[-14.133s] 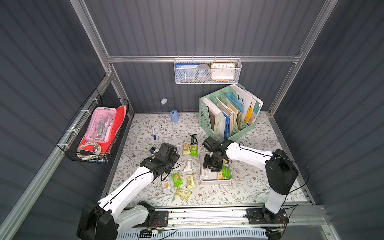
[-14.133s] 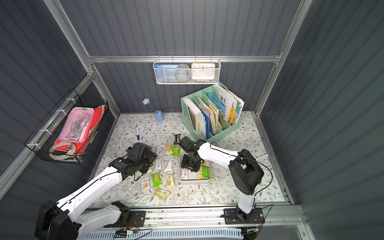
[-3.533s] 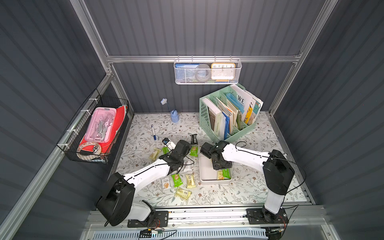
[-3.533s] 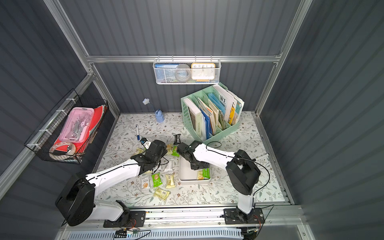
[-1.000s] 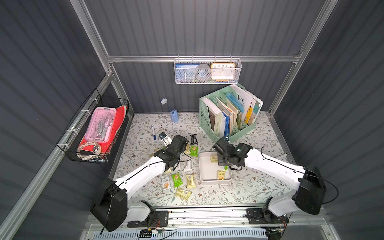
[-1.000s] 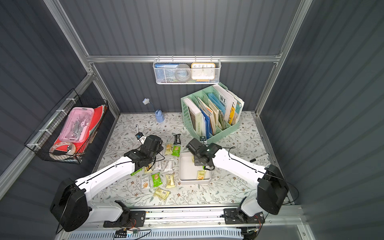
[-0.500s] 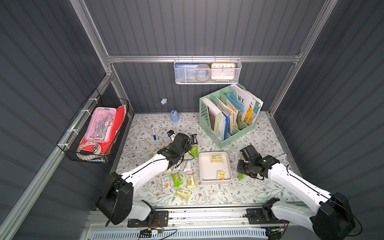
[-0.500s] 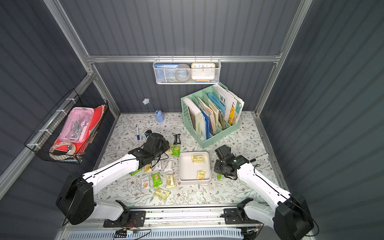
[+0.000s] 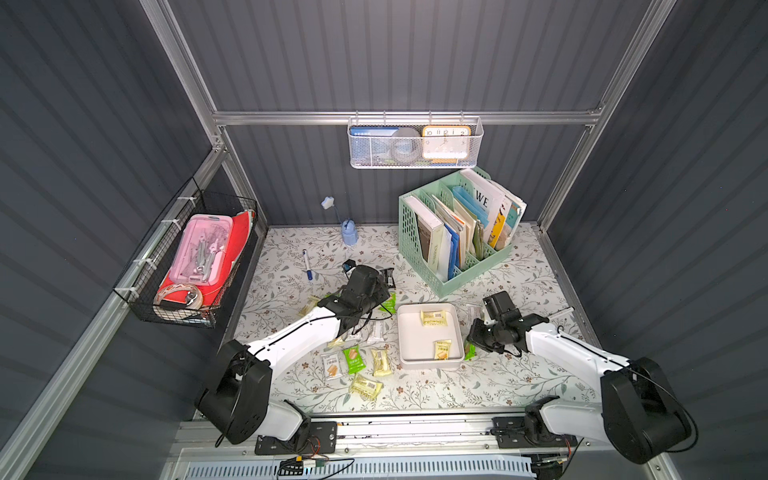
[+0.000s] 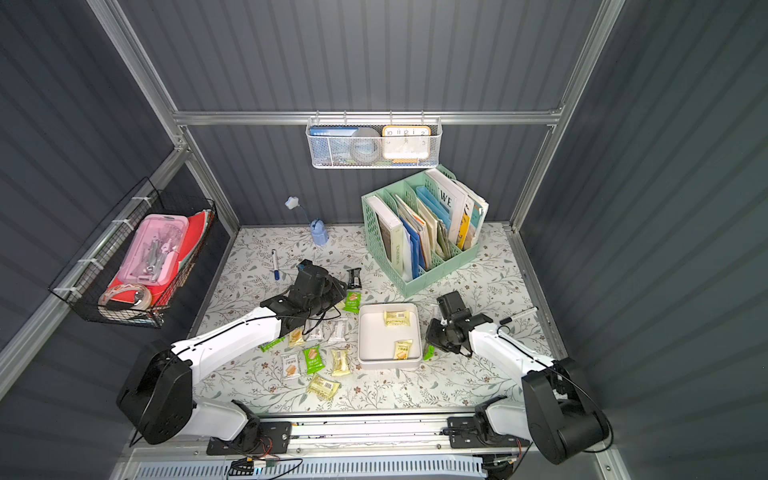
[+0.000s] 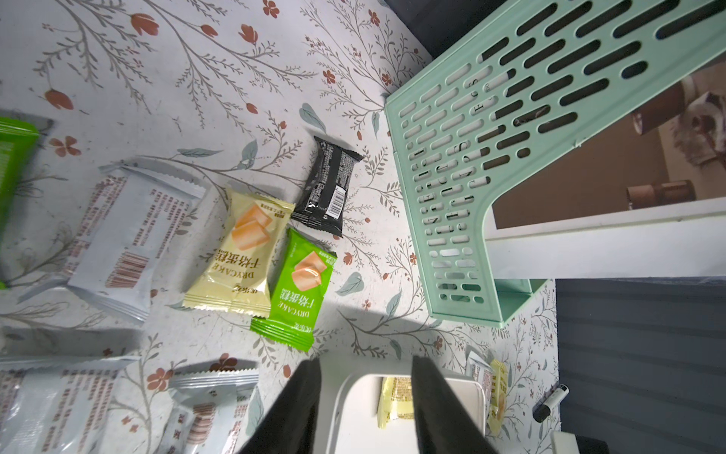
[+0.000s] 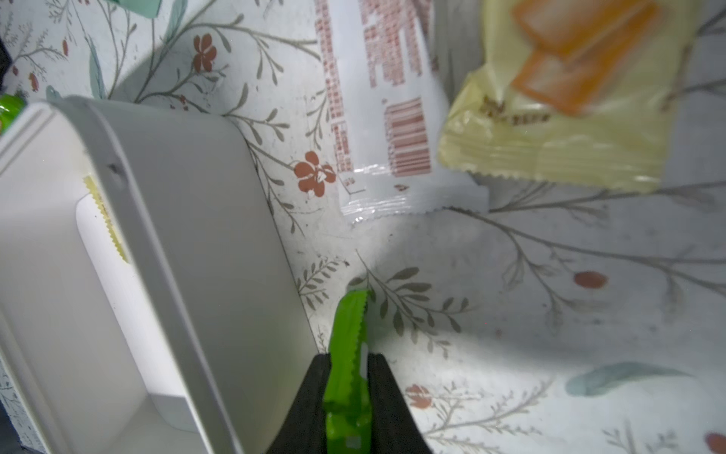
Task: Take the cookies out of the storage box
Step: Place the cookie at the center of the board.
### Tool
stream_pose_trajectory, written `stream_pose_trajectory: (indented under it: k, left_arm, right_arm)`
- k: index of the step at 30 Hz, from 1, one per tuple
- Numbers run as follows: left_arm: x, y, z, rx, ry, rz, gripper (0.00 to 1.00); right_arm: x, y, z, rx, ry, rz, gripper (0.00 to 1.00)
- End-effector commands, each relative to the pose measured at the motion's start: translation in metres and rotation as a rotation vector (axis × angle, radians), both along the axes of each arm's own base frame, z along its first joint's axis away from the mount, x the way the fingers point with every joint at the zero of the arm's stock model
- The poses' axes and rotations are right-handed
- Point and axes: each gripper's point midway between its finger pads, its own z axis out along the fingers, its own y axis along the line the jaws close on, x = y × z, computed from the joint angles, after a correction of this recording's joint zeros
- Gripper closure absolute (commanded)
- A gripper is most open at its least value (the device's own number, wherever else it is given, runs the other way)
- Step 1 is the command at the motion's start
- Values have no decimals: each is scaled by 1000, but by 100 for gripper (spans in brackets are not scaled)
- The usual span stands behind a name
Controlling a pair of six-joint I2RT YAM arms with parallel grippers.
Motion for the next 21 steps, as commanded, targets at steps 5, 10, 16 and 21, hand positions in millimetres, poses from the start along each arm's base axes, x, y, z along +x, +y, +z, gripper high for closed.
stream_pose_trajectory:
  k: [5,10,16,21]
  left_arm:
    - [1,-8,-3,-16,10,-46,57]
    - [6,-21,1,-8,-11,-103,54]
    - [-9,-70,-3,125,24,-281,51]
    - [-36,-92,-29,297,130,-371,50]
  right_arm:
    - [-20,-29,-14,-102,70,-84,64]
    - [-25,-39,-1,-132,32,-117,58]
    - [-16,-40,33,-119,-73,-112,58]
    - [-10,-36,55,-74,-159,-114,58]
